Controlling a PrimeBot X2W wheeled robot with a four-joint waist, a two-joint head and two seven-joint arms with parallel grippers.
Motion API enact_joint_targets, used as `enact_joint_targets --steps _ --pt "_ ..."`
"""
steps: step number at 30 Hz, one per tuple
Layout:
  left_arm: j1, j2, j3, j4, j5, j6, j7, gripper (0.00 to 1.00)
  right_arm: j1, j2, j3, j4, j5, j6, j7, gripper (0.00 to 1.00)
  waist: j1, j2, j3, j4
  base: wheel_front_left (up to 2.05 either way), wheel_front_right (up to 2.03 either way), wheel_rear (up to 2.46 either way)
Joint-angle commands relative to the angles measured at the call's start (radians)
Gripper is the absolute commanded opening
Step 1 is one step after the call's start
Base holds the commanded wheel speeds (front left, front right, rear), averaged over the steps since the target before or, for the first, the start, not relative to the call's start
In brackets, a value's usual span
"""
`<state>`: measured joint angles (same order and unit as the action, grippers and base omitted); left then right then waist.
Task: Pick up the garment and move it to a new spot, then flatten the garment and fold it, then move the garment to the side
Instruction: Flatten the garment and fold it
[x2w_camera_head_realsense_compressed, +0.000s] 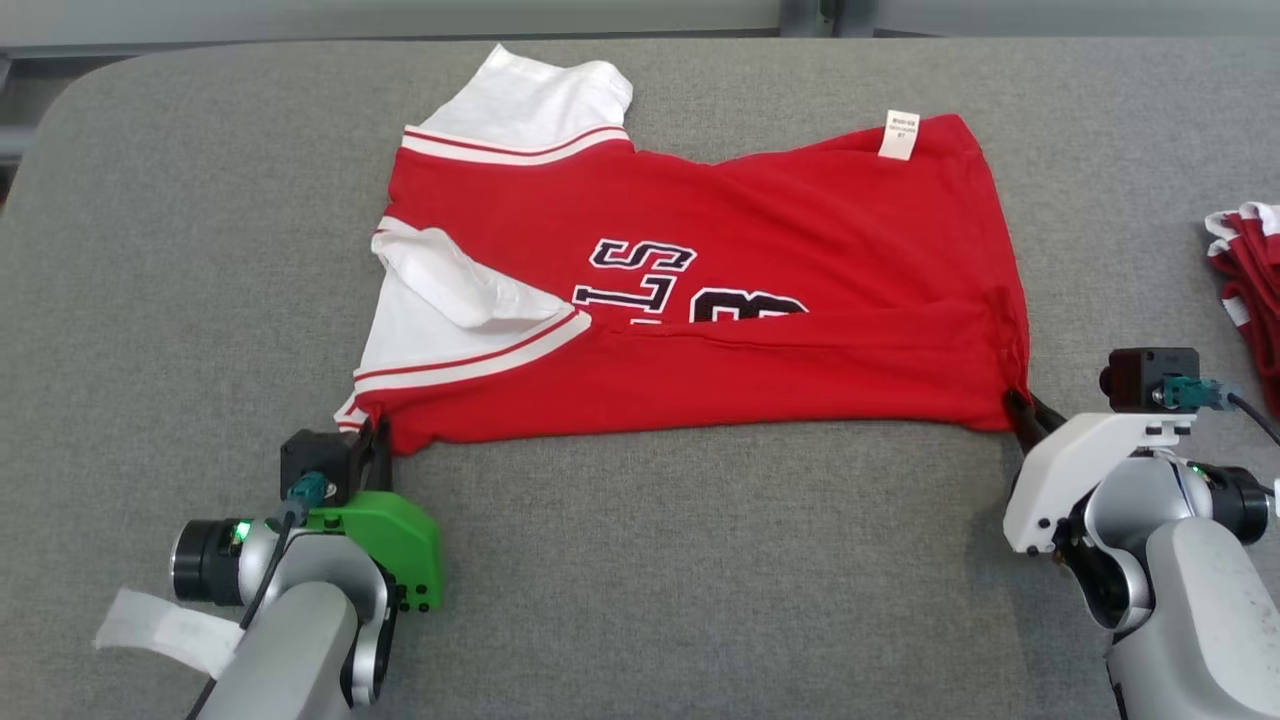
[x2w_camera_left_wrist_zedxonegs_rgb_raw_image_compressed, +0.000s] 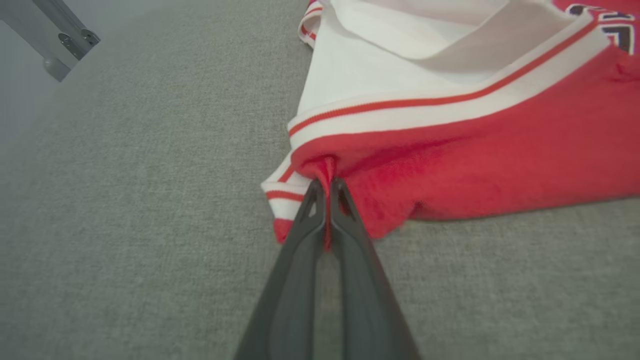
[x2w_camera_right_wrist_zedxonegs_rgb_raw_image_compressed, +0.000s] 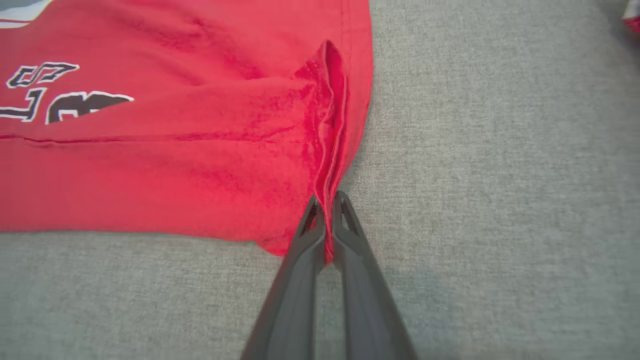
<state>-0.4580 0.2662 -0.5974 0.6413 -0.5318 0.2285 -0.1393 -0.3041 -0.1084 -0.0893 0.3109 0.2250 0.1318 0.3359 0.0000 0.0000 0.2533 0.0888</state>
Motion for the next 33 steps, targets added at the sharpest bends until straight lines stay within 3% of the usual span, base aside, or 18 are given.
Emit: enact_joint_targets --steps 1,8,17,23,33 --pt "0.021 0.012 0.004 -0.008 -0.008 -0.001 -0.002 0.00 0.021 -0.010 -0.005 -0.011 0.005 -0.002 0.008 0.00 0.0000 0.0000 -0.033 0.000 0.00 0.00 0.00" --pt "0.131 0.058 -0.003 -0.143 -0.021 0.026 0.036 0.00 0.145 -0.009 -0.036 -0.142 0.035 -0.002 0.070 0.00 0.0000 0.0000 -0.103 0.001 0.00 0.00 0.00" --pt "0.313 0.141 -0.020 -0.393 -0.027 0.114 0.130 0.00 0.318 0.021 -0.071 -0.318 0.046 -0.002 0.156 0.00 0.0000 0.0000 -0.150 -0.008 0.00 0.00 0.00" --pt "0.437 0.159 -0.032 -0.504 -0.044 0.164 0.155 0.00 0.433 0.048 -0.071 -0.381 0.062 -0.002 0.172 0.00 0.0000 0.0000 -0.182 -0.012 0.00 0.00 0.00" --pt "0.512 0.144 -0.035 -0.494 -0.064 0.203 0.151 0.00 0.494 0.054 -0.020 -0.346 0.001 -0.002 0.144 0.00 0.0000 0.0000 -0.217 -0.021 0.00 0.00 0.00"
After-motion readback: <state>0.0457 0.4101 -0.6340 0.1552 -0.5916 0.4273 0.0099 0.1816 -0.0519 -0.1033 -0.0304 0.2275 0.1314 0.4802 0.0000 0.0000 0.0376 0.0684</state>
